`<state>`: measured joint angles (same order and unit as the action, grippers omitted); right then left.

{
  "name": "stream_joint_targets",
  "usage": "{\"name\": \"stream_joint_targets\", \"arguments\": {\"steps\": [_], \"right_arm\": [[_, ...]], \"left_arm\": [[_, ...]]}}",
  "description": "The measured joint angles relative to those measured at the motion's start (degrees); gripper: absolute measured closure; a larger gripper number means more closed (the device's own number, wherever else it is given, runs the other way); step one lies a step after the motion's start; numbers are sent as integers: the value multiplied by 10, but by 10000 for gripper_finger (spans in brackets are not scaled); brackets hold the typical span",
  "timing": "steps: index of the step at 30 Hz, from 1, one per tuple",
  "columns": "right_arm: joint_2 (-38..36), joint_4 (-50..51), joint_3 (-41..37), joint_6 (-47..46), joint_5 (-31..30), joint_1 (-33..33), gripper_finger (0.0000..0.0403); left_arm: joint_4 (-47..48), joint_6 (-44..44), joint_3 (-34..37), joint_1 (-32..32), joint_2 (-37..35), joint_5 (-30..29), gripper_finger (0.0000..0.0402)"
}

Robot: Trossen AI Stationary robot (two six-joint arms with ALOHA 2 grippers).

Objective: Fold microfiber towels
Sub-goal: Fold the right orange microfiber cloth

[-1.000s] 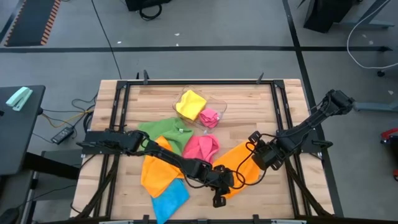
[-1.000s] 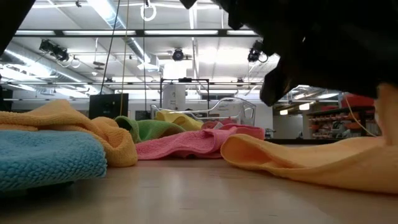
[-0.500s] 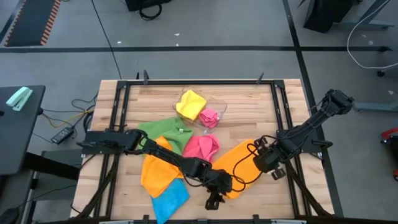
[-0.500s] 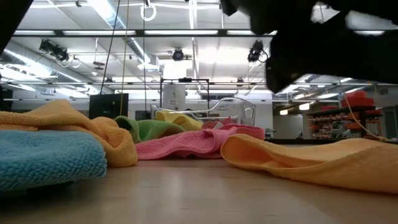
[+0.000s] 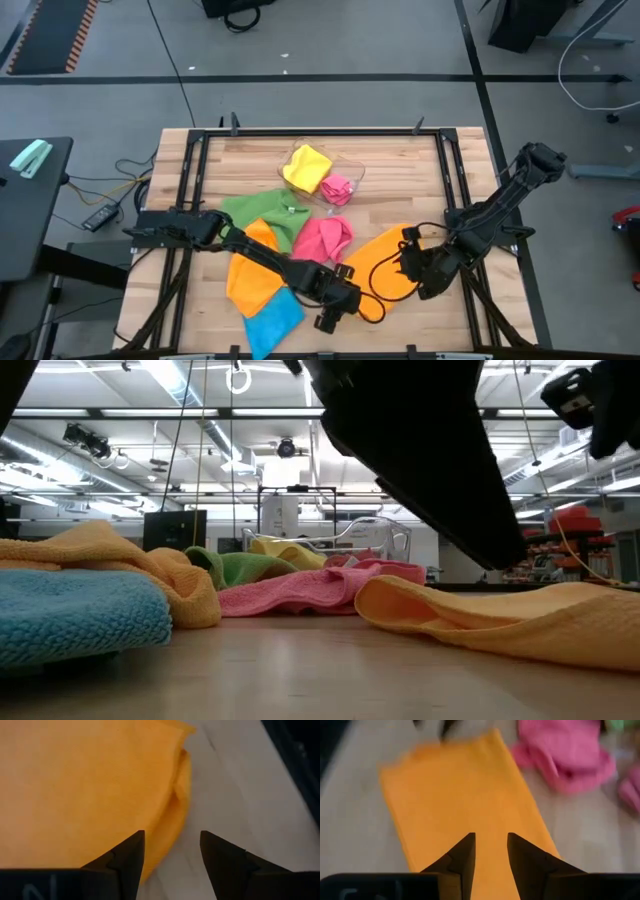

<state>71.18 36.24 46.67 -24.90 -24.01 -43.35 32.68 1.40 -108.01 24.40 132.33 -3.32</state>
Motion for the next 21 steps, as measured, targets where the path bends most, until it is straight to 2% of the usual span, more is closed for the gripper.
{"name": "stream_joint_targets", "arguments": {"steps": [5,8,11,15,19,21], "right_arm": [[0,-193,-56,34,-2,-5,281],[4,-255,-76,37,-6,-7,281],[16,-265,-80,29,-20,-8,281],[29,-267,-80,8,-58,-9,281],[35,-268,-80,-10,-78,-12,281],[35,-268,-80,-19,-87,-14,281]], "left_arm": [[29,-37,0,-2,0,-5,203],[63,-51,0,-5,-1,-40,212],[95,-62,0,-5,-4,-99,217],[118,-111,0,0,-4,-126,216],[117,-155,0,11,-4,-189,210],[117,-179,0,15,-4,-202,209]]}}
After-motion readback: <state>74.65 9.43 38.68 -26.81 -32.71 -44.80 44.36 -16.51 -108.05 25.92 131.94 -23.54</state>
